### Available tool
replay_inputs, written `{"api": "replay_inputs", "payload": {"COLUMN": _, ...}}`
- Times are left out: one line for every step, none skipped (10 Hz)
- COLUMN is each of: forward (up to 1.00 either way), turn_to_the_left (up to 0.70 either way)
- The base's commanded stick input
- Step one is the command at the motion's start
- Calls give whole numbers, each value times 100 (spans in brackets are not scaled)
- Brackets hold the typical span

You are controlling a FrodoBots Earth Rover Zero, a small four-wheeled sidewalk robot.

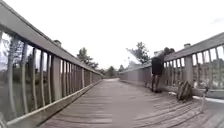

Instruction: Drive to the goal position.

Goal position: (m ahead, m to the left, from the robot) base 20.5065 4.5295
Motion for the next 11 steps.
{"api": "replay_inputs", "payload": {"forward": 45, "turn_to_the_left": 0}}
{"api": "replay_inputs", "payload": {"forward": 45, "turn_to_the_left": 0}}
{"api": "replay_inputs", "payload": {"forward": 45, "turn_to_the_left": 10}}
{"api": "replay_inputs", "payload": {"forward": 45, "turn_to_the_left": 23}}
{"api": "replay_inputs", "payload": {"forward": 45, "turn_to_the_left": 27}}
{"api": "replay_inputs", "payload": {"forward": 45, "turn_to_the_left": 18}}
{"api": "replay_inputs", "payload": {"forward": 45, "turn_to_the_left": 3}}
{"api": "replay_inputs", "payload": {"forward": 45, "turn_to_the_left": 0}}
{"api": "replay_inputs", "payload": {"forward": 45, "turn_to_the_left": 0}}
{"api": "replay_inputs", "payload": {"forward": 45, "turn_to_the_left": 0}}
{"api": "replay_inputs", "payload": {"forward": 45, "turn_to_the_left": 0}}
